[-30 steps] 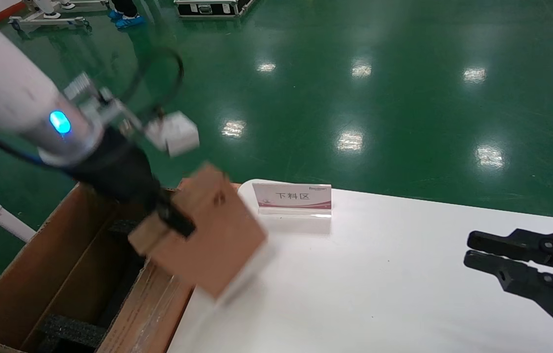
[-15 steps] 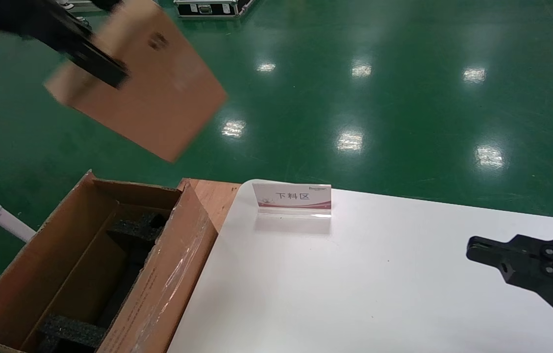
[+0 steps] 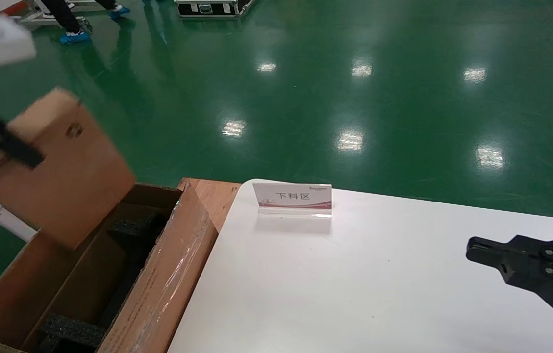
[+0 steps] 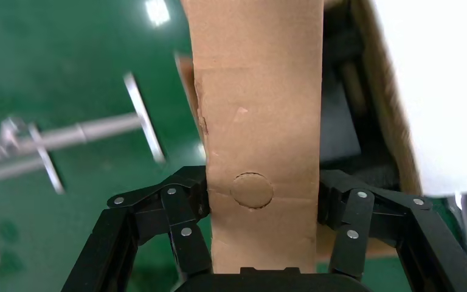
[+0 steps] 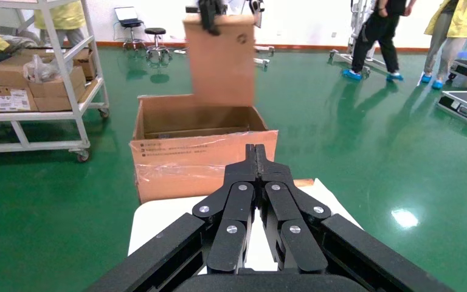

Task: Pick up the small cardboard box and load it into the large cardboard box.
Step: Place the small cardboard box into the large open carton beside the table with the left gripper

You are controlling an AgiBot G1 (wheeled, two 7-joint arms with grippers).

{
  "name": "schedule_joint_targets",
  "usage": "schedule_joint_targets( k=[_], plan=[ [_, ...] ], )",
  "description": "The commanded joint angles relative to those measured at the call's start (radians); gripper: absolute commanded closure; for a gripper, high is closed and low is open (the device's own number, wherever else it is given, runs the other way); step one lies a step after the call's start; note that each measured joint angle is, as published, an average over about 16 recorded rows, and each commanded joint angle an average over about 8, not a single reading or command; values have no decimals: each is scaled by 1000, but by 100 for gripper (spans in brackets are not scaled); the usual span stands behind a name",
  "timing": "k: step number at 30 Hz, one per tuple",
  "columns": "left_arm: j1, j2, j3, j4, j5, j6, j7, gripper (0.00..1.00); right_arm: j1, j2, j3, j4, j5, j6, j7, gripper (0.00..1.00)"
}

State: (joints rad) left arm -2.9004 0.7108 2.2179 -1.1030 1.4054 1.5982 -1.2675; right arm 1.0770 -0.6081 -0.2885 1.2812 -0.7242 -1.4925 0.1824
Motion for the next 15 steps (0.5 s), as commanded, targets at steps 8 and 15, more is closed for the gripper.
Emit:
schedule_joint_targets(
  k=[8, 15],
  plan=[
    [-4, -72, 122, -61, -15, -17, -84, 100, 0, 0, -1, 0, 0, 0, 0, 100],
    [13, -142, 132, -128, 26, -30, -141, 100, 0, 0, -1, 0, 1, 0, -1, 63]
  ],
)
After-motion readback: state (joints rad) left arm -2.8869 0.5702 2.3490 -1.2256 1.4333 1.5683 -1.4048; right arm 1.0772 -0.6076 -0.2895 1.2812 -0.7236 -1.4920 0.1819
